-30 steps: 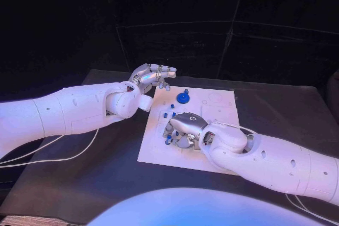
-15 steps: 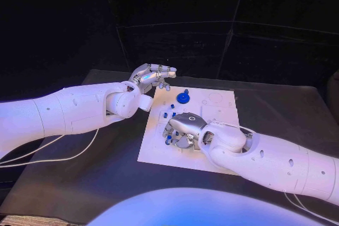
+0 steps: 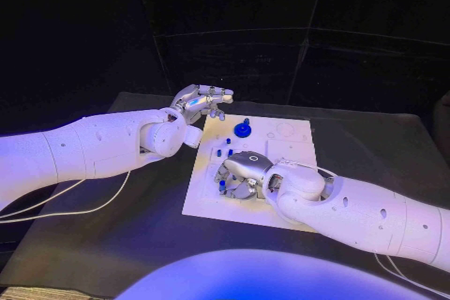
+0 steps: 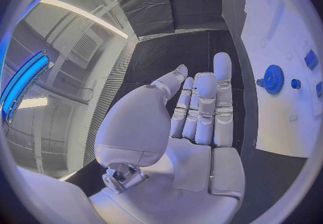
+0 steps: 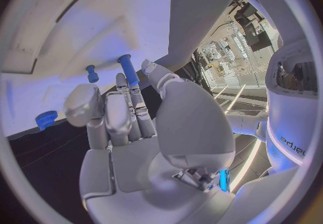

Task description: Assemble the parts on the task board

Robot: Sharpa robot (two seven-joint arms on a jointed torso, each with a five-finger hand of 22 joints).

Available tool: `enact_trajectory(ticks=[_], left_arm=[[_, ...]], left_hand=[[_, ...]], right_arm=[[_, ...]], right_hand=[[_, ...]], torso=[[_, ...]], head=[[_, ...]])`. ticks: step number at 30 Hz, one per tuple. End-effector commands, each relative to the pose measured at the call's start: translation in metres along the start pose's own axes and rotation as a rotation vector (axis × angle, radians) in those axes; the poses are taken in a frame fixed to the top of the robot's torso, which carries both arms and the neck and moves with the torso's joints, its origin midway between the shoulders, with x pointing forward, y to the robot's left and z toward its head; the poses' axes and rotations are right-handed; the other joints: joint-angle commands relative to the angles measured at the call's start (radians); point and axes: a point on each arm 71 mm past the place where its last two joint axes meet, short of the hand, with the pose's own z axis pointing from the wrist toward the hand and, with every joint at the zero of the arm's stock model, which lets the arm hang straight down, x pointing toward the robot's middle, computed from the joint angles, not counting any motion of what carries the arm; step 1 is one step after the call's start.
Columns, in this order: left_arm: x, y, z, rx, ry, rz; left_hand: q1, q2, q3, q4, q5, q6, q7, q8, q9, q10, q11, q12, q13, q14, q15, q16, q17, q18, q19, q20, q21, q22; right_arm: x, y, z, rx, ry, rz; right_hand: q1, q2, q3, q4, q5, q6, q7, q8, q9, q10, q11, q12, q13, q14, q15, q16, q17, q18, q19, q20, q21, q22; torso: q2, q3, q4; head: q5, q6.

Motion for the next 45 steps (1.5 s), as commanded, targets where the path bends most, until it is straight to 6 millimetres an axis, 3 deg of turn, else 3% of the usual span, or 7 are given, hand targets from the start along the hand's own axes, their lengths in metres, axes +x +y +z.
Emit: enact_trajectory(ticks=[1, 14, 26, 32, 35, 37, 45], left_arm=[[0.0, -0.002, 0.0, 0.006, 0.005, -0.004], [-0.006, -0.002, -0.001, 0.005, -0.005, -0.001], [-0.007, -0.002, -0.002, 0.007, -0.007, -0.001], [-0.008, -0.002, -0.002, 0.02, -0.006, -0.001], [-0.007, -0.002, -0.002, 0.023, -0.003, -0.002], [-0.007, -0.002, -0.002, 0.025, 0.0, -0.003], [-0.007, -0.002, -0.003, 0.025, 0.002, -0.004]], left_hand=[[0.009, 0.001, 0.001, -0.007, -0.001, -0.005, 0.004, 0.004, 0.001, -0.006, 0.0, 0.006, -0.001, -0.008, 0.0, -0.004, 0.0, 0.013, -0.003, 0.005, -0.007, -0.001], [0.009, 0.002, 0.001, -0.007, -0.001, -0.005, 0.004, 0.004, 0.001, -0.006, 0.0, 0.007, -0.001, -0.008, 0.0, -0.004, -0.001, 0.013, -0.003, 0.005, -0.007, -0.001], [0.009, 0.002, 0.001, -0.007, -0.001, -0.005, 0.004, 0.004, 0.001, -0.007, 0.0, 0.007, -0.001, -0.009, 0.0, -0.004, -0.003, 0.013, -0.003, 0.005, -0.007, -0.002], [0.012, 0.005, 0.003, -0.009, -0.001, -0.003, 0.003, 0.007, 0.002, -0.007, -0.001, 0.01, -0.001, -0.01, 0.0, -0.004, -0.004, 0.013, -0.004, 0.005, -0.007, -0.002], [0.012, 0.005, 0.003, -0.009, -0.001, -0.003, 0.003, 0.007, 0.002, -0.007, -0.001, 0.01, -0.001, -0.01, 0.0, -0.004, -0.004, 0.013, -0.004, 0.005, -0.007, -0.002], [0.011, 0.004, 0.002, -0.01, -0.001, -0.002, 0.002, 0.008, 0.002, -0.007, -0.001, 0.01, -0.001, -0.011, 0.0, -0.004, -0.006, 0.013, -0.004, 0.005, -0.007, -0.002], [0.01, 0.003, 0.001, -0.01, -0.001, -0.001, 0.002, 0.009, 0.002, -0.008, -0.001, 0.011, -0.001, -0.011, 0.0, -0.003, -0.005, 0.013, -0.004, 0.005, -0.007, -0.002]], right_arm=[[-0.002, 0.001, 0.0, -0.018, -0.024, 0.037], [-0.02, -0.016, -0.027, 0.018, -0.227, 0.177], [-0.044, -0.081, -0.109, 0.339, -0.216, 0.404], [-0.043, -0.101, -0.143, 0.491, -0.162, 0.404], [-0.042, -0.106, -0.151, 0.551, -0.139, 0.374], [-0.041, -0.108, -0.155, 0.596, -0.125, 0.343], [-0.037, -0.114, -0.162, 0.697, -0.104, 0.288]], right_hand=[[-0.01, 0.007, -0.018, 0.005, -0.001, -0.006, 0.002, 0.002, 0.002, -0.015, 0.002, -0.002, 0.0, 0.022, 0.008, 0.009, 0.007, -0.006, 0.003, 0.007, 0.0, 0.001], [0.019, 0.031, -0.125, 0.008, 0.003, -0.067, 0.012, 0.0, 0.0, -0.116, 0.015, 0.016, 0.003, 0.013, 0.018, -0.003, -0.025, 0.001, -0.009, 0.018, -0.024, -0.038], [-0.037, 0.031, -0.237, 0.072, 0.013, -0.038, -0.028, 0.029, 0.01, 0.186, -0.044, 0.2, 0.093, 0.038, -0.026, 0.074, 0.088, -0.017, 0.033, -0.02, 0.044, 0.063], [-0.037, 0.041, -0.332, 0.112, 0.036, 0.019, -0.072, 0.097, 0.028, 0.279, -0.088, 0.454, 0.359, 0.05, -0.065, 0.118, 0.15, -0.031, 0.06, -0.063, 0.089, 0.132], [-0.075, 0.046, -0.379, 0.157, 0.075, 0.022, -0.076, 0.115, 0.034, 0.297, -0.094, 0.676, 0.605, 0.057, -0.069, 0.143, 0.192, -0.037, 0.071, -0.067, 0.11, 0.166], [-0.12, 0.043, -0.433, 0.219, 0.179, 0.032, -0.082, 0.139, 0.044, 0.316, -0.103, 0.885, 0.834, 0.065, -0.073, 0.177, 0.25, -0.044, 0.083, -0.072, 0.135, 0.206], [-0.065, 0.065, -0.508, 0.28, 0.195, 0.023, -0.089, 0.198, 0.079, 0.296, -0.102, 1.087, 1.083, 0.074, -0.074, 0.226, 0.34, -0.053, 0.095, -0.073, 0.168, 0.26]], torso=[[-0.001, 0.0007, -0.0022], [-0.003, 0.0011, -0.0058], [-0.014, -0.0028, -0.0291], [-0.014, -0.0034, -0.0283], [-0.015, -0.0041, -0.0279], [-0.014, -0.0036, -0.0263], [-0.014, -0.005, -0.0269]], head=[[-0.001, 0.0], [-0.034, 0.011], [-0.091, 0.031], [-0.115, 0.034], [-0.118, 0.034], [-0.122, 0.033], [-0.119, 0.037]])
